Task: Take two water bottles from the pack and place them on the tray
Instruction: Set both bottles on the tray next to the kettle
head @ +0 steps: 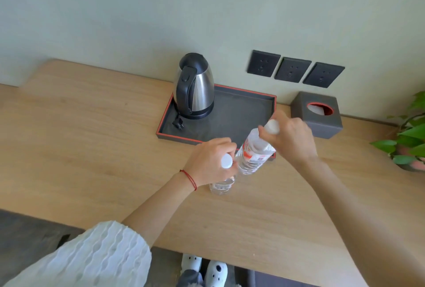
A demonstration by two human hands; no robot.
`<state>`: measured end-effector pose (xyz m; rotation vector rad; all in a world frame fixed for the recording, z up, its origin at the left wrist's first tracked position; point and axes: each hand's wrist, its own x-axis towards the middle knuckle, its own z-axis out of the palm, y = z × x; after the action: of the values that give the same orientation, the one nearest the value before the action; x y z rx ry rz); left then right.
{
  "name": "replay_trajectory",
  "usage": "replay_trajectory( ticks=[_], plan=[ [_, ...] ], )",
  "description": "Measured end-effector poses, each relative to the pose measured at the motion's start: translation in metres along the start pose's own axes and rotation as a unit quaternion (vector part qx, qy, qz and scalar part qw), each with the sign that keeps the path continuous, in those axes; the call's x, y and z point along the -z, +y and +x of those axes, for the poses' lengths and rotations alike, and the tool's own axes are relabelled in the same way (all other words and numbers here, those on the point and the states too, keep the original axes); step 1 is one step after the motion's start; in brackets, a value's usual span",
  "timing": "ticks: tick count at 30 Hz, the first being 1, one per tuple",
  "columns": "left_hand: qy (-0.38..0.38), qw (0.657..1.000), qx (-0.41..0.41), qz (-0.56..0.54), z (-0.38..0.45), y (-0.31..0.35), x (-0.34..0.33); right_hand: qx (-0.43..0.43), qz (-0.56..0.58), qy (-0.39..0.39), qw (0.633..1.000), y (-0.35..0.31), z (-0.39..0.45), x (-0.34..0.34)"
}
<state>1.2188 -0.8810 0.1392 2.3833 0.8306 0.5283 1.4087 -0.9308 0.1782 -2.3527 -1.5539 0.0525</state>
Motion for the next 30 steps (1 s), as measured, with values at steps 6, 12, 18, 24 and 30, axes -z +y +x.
replay_trajectory(
  ticks=[6,12,18,24,30],
  plan=[
    [0.033,0.999,-0.003,-0.011,0.0,-0.001,-0.003,0.06,-0.045,-0.025,0.997,0.005,0.088,0.011],
    [0.048,0.999,-0.002,-0.006,0.0,-0.001,-0.004,0.04,-0.078,-0.102,0.991,0.017,0.153,-0.005],
    [0.053,0.998,-0.021,-0.033,0.001,-0.006,-0.005,0.035,-0.071,-0.097,0.992,0.04,0.195,-0.009],
    [0.053,0.997,-0.021,-0.042,0.002,-0.008,-0.005,0.068,-0.063,-0.095,0.991,0.058,0.213,-0.013],
    [0.058,0.997,-0.023,-0.05,0.003,-0.007,-0.005,0.107,-0.085,-0.066,0.988,0.058,0.208,-0.018]
  ],
)
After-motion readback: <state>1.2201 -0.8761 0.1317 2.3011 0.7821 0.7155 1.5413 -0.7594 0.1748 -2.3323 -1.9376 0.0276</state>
